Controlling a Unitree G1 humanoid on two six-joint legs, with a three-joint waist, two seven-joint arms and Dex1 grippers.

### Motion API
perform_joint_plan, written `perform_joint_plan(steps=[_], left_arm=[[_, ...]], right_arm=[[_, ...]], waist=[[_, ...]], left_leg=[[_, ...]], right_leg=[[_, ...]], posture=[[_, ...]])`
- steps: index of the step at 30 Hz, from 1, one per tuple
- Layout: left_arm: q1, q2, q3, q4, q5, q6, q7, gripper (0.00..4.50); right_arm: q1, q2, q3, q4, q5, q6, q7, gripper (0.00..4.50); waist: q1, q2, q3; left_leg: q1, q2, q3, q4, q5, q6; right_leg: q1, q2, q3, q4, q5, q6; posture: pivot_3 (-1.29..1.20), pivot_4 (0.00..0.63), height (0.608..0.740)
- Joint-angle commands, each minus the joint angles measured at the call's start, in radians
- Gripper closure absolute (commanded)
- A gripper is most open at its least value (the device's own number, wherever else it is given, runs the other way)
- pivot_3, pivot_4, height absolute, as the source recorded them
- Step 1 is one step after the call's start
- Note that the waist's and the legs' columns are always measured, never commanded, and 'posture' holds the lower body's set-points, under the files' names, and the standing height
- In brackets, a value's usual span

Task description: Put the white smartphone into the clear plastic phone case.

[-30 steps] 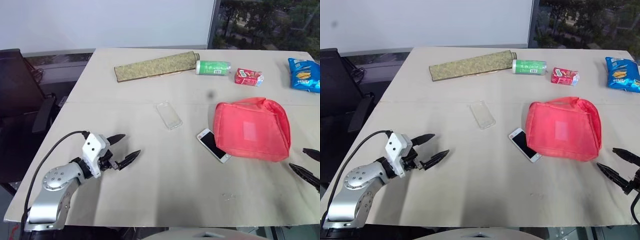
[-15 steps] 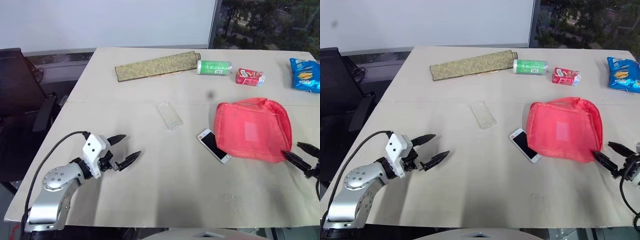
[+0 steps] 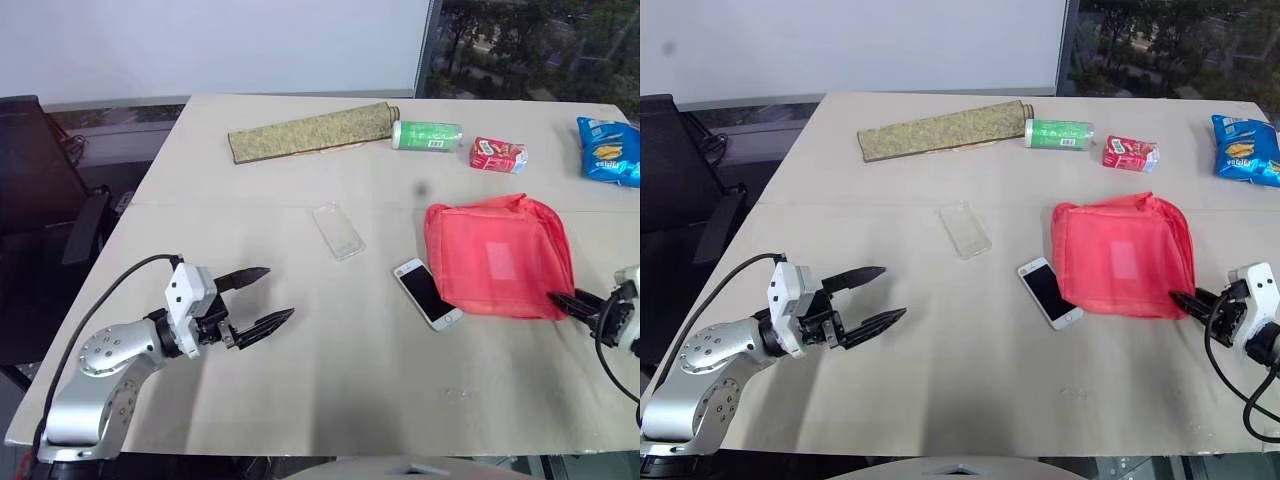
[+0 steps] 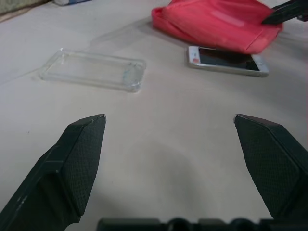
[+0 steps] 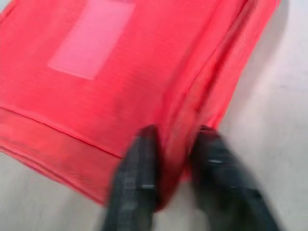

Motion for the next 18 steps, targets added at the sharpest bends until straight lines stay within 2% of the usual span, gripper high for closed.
perform_joint_plan(steps=[1,3,5,8,10,14,17,18], left_arm=[[0.003,0.008,0.029,-0.061,-0.035,0.000,-0.006,0.00],[-0.003,0.001,0.035,-0.072,-0.052,0.007,0.003,0.00],[-0.022,-0.008,0.040,-0.081,-0.080,0.013,0.008,0.00],[-0.054,-0.008,0.040,-0.085,-0.103,0.025,0.008,0.00],[-0.087,-0.007,0.032,-0.079,-0.112,0.034,0.010,0.00],[-0.150,0.005,-0.014,-0.074,-0.136,0.070,-0.034,0.00],[-0.200,0.002,-0.060,-0.036,-0.108,0.063,-0.064,0.00],[-0.214,0.004,-0.074,-0.024,-0.096,0.058,-0.075,0.00]], right_arm=[[-0.043,0.016,-0.008,-0.027,0.033,0.011,-0.001,4.48],[-0.139,0.033,-0.057,0.002,0.099,0.022,-0.011,4.48],[-0.320,0.040,-0.116,0.082,0.168,-0.001,-0.028,4.48],[-0.531,0.028,-0.153,0.225,0.187,-0.028,-0.075,4.48],[-0.680,0.014,-0.146,0.358,0.151,-0.061,-0.132,4.48],[-0.942,0.001,-0.032,0.731,-0.057,-0.245,-0.271,4.48],[-1.064,0.000,0.025,0.962,-0.157,-0.295,-0.369,3.38],[-1.085,-0.002,0.041,1.009,-0.182,-0.306,-0.382,2.89]], waist=[[-0.001,0.000,0.000],[-0.001,0.000,0.000],[-0.016,0.004,0.005],[-0.021,0.008,0.008],[-0.018,0.007,0.009],[-0.020,0.007,0.009],[-0.021,0.006,0.009],[-0.021,0.006,0.009]], left_leg=[[0.000,0.000,0.000,0.000,0.000,0.000],[0.000,0.000,0.001,0.000,0.000,0.000],[0.000,0.000,0.002,0.001,0.000,0.000],[0.000,-0.001,0.004,0.003,0.000,0.000],[-0.001,-0.002,0.003,0.003,0.000,0.000],[-0.004,-0.004,0.003,0.002,0.000,0.001],[-0.004,-0.005,0.007,0.000,0.000,0.001],[-0.004,-0.006,0.008,-0.001,0.000,0.001]], right_leg=[[0.000,0.000,0.000,0.000,0.000,0.000],[0.000,0.000,0.001,0.000,0.000,0.000],[0.000,0.000,0.002,0.000,0.000,0.000],[0.000,0.000,0.005,0.000,0.003,0.003],[0.000,0.001,0.004,0.001,0.003,0.002],[-0.002,0.001,0.004,0.000,0.003,0.002],[-0.002,0.001,0.005,-0.001,0.003,0.002],[-0.003,0.001,0.005,-0.001,0.003,0.001]], posture=[[0.00,0.150,0.740],[0.00,0.150,0.740],[0.00,0.150,0.740],[0.00,0.150,0.740],[0.00,0.150,0.740],[0.00,0.150,0.740],[0.00,0.150,0.740],[0.00,0.150,0.740]])
